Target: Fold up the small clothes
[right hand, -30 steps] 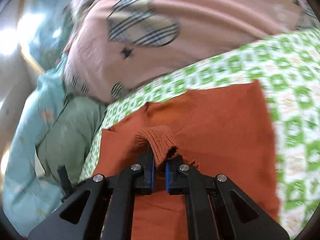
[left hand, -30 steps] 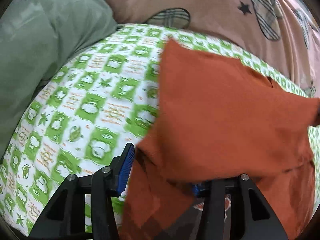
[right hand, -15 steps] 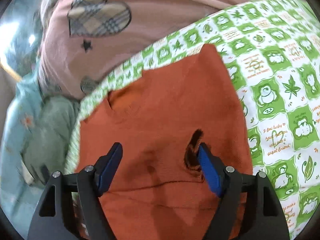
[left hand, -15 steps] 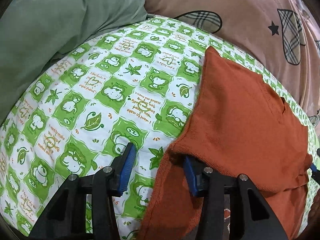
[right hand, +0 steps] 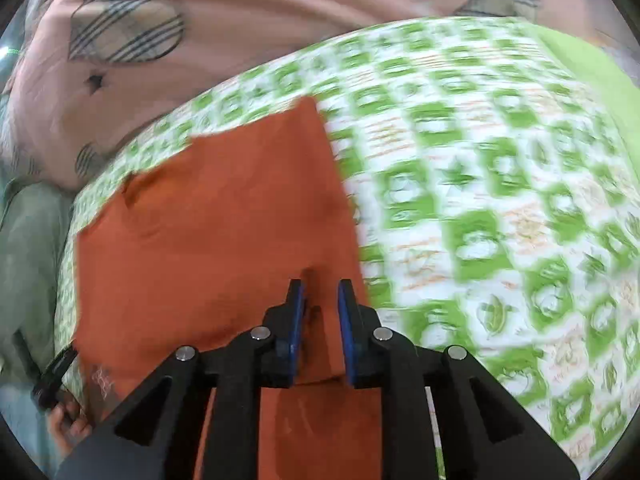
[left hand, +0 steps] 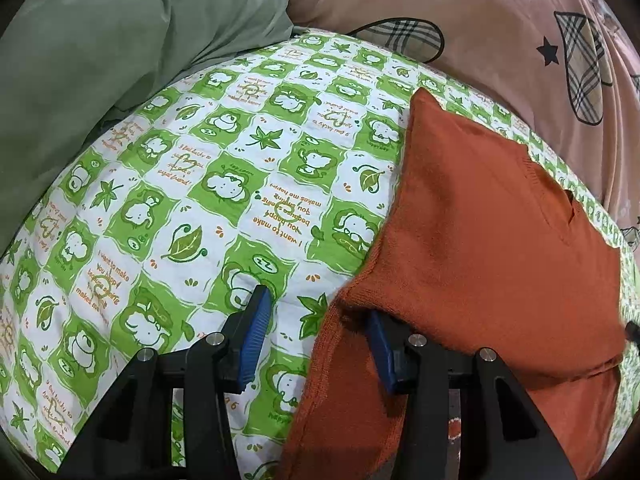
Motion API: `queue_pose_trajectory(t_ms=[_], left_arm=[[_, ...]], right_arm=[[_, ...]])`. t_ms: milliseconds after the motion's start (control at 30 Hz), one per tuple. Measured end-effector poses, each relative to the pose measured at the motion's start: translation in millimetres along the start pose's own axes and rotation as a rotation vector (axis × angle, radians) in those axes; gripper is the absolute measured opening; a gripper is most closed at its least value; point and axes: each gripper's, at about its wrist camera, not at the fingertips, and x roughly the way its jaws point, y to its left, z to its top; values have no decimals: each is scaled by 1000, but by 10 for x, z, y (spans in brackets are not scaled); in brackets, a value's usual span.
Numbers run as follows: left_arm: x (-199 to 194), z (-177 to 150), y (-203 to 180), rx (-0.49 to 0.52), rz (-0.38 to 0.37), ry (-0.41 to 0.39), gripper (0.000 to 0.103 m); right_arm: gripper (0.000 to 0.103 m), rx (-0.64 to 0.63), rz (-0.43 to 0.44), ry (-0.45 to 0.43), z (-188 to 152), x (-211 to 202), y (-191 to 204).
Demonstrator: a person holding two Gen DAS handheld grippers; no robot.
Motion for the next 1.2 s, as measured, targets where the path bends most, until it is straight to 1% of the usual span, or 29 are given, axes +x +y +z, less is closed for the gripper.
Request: queue_pose_trajectory(t_ms=[33, 67, 100, 133, 167, 200, 233, 267, 300, 333, 400, 433, 467, 500, 533, 567, 667, 700, 733, 833, 933, 1000, 1067, 1133, 1200], left_arm=[[1, 1, 8, -4, -4, 1, 49], [0, 1, 18, -7, -8, 2, 49], [0, 2, 23, -9, -10, 3, 49], [1, 3, 27, -9, -9, 5, 49], [3, 5, 23, -6, -5, 6, 49], [5, 8, 16, -3, 0, 8, 49], [7, 12, 13, -1, 2, 9, 49], [8, 18, 18, -1, -1, 11, 49], [7, 18, 23, -4, -5, 12, 49], [3, 17, 24, -6, -9, 15, 49], [-31, 11, 44, 0, -22, 24, 49], [-63, -3, 46, 12, -21, 25, 49], [-115, -30, 42, 37, -11, 26, 49], [-159, -55, 40, 53, 2, 25, 48], [-212, -86, 47, 67, 14, 21, 47], [-298, -139, 64, 82, 5, 19, 47], [-526, -325, 128, 99, -67, 30, 49], [-589, -393, 146, 109, -85, 33, 52], [-651, -468, 166, 120, -100, 38, 54], [-813, -751, 250, 168, -134, 73, 56], [-915, -982, 333, 190, -172, 112, 59], [-981, -1158, 408, 191, -225, 149, 59], [-1045, -1305, 450, 194, -266, 167, 60], [-1121, -1453, 498, 187, -311, 179, 60], [-1216, -1623, 547, 165, -389, 192, 61]], right_arm=[[20, 2, 51, -29, -21, -50, 24], [20, -18, 82, -60, -48, -101, 93], [21, -67, 114, -87, -96, -143, 217], [29, -103, 149, -78, -125, -119, 318], [33, -137, 209, -37, -156, -46, 418], [36, -157, 267, 36, -198, 118, 510], [36, -168, 251, 75, -217, 243, 549], [36, -184, 161, 104, -248, 394, 540], [33, -184, 75, 96, -266, 454, 478], [33, -164, 52, 69, -267, 435, 375], [36, -58, 54, 6, -274, 251, 129], [37, -40, 44, -19, -293, 153, 68], [39, -36, 56, -40, -311, 44, 29], [47, -34, 97, -58, -386, -99, -24], [56, -36, 118, -62, -435, -181, -33], [60, -42, 131, -62, -498, -256, -50], [62, -63, 171, -45, -755, -467, -111], [64, -57, 183, -31, -862, -515, -130], [65, -49, 187, -24, -910, -533, -166], [67, -12, 173, -21, -1126, -666, -378], [67, 46, 176, -17, -1311, -774, -621], [67, 72, 184, -11, -1446, -843, -757], [67, 65, 203, 0, -1557, -889, -781], [67, 36, 280, 38, -1695, -935, -743], [68, 6, 422, 109, -1883, -980, -685]])
